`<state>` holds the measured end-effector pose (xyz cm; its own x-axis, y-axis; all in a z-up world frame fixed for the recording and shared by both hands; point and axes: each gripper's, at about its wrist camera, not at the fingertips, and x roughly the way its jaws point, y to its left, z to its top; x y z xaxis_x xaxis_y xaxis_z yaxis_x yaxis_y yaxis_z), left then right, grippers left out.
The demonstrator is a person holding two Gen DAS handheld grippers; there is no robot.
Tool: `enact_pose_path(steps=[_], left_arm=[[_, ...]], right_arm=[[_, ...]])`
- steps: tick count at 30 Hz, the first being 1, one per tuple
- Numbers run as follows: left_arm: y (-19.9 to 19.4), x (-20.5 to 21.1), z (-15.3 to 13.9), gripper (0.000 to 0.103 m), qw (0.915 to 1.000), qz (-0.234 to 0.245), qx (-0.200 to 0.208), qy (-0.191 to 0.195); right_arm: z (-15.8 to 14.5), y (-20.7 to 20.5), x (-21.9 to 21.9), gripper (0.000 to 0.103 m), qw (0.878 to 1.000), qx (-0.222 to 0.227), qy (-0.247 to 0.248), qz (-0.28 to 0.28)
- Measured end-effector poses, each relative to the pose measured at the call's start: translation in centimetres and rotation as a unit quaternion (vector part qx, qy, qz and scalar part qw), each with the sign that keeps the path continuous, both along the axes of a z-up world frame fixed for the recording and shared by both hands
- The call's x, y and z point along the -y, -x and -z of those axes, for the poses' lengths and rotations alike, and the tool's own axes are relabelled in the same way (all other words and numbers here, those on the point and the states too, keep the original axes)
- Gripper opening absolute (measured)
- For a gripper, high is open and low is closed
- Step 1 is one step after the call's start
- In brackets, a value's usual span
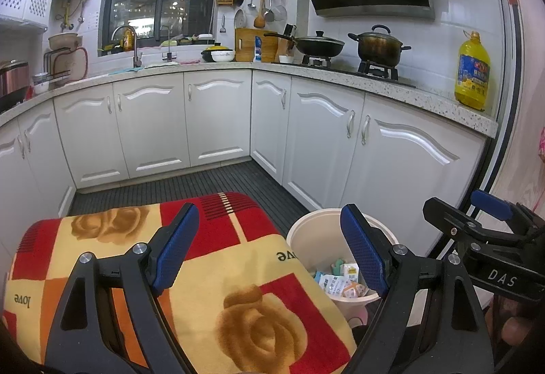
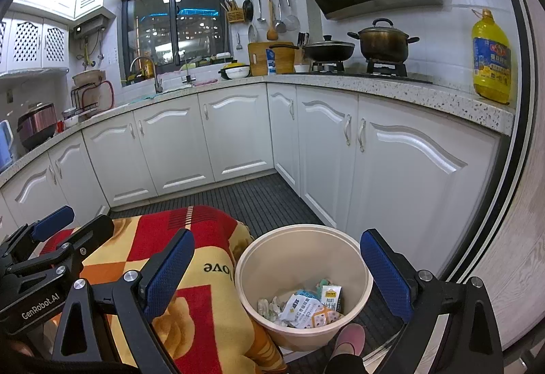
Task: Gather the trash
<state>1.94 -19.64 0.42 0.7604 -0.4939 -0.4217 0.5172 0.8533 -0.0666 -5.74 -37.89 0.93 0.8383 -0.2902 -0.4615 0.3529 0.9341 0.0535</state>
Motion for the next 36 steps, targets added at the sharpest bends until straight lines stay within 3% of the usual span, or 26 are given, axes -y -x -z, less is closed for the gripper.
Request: enact_pose_path(steps=[36], left_arm=[[-0.3, 0.1, 0.8, 0.085, 0.9999, 0.011, -0.004, -0.003]], right_arm=[[1.1, -0.3, 0.5, 0.097, 1.000, -0.016, -0.005, 0.001]])
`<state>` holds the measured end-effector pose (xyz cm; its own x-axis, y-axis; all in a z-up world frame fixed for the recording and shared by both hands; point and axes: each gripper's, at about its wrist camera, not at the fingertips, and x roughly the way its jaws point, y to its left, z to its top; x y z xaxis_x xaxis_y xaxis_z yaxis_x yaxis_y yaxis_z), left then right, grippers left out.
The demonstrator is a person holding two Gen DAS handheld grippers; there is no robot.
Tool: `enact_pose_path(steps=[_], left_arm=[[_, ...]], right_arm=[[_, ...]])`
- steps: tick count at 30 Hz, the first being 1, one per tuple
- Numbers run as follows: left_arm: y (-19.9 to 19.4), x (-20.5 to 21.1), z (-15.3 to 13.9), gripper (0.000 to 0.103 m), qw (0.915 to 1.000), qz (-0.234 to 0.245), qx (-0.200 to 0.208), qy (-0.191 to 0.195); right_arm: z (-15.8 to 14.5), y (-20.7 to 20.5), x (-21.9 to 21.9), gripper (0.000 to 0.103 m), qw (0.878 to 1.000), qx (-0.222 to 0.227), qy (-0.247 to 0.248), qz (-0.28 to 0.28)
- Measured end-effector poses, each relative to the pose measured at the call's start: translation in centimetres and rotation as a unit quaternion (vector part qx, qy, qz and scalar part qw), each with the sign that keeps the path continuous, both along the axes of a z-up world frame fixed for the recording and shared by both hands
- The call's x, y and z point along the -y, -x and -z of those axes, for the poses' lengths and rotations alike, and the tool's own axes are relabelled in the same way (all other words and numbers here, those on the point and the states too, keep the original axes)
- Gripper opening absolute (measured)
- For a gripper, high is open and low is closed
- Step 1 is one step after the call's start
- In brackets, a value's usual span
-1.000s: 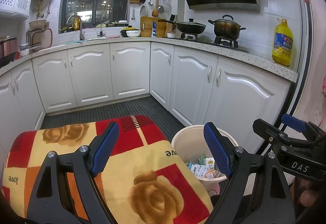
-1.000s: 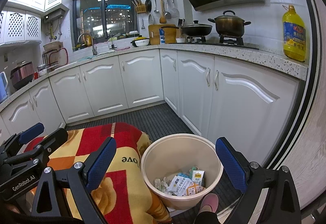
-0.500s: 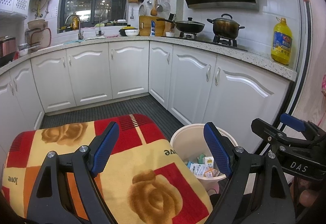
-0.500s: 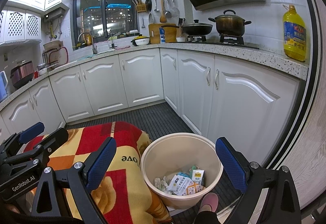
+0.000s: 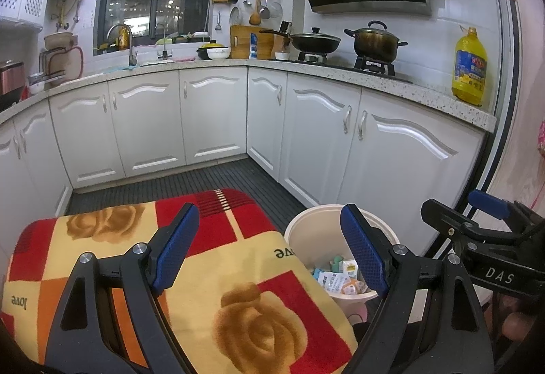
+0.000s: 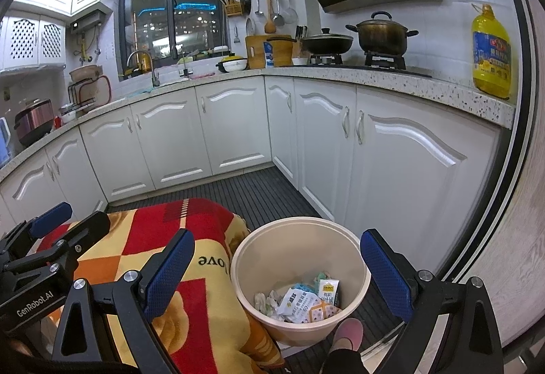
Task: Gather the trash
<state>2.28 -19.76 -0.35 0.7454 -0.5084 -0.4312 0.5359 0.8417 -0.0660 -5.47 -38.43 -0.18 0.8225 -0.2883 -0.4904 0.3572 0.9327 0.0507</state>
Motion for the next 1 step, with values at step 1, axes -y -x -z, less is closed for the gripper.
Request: enact_pose_path(steps=[1], left_arm=[[-0.10, -0.14, 0.06, 0.085, 1.0000, 0.000, -0.003, 0.002]], right_arm=[[0.03, -0.05, -0.01, 0.097, 1.000, -0.001, 0.000, 0.000]])
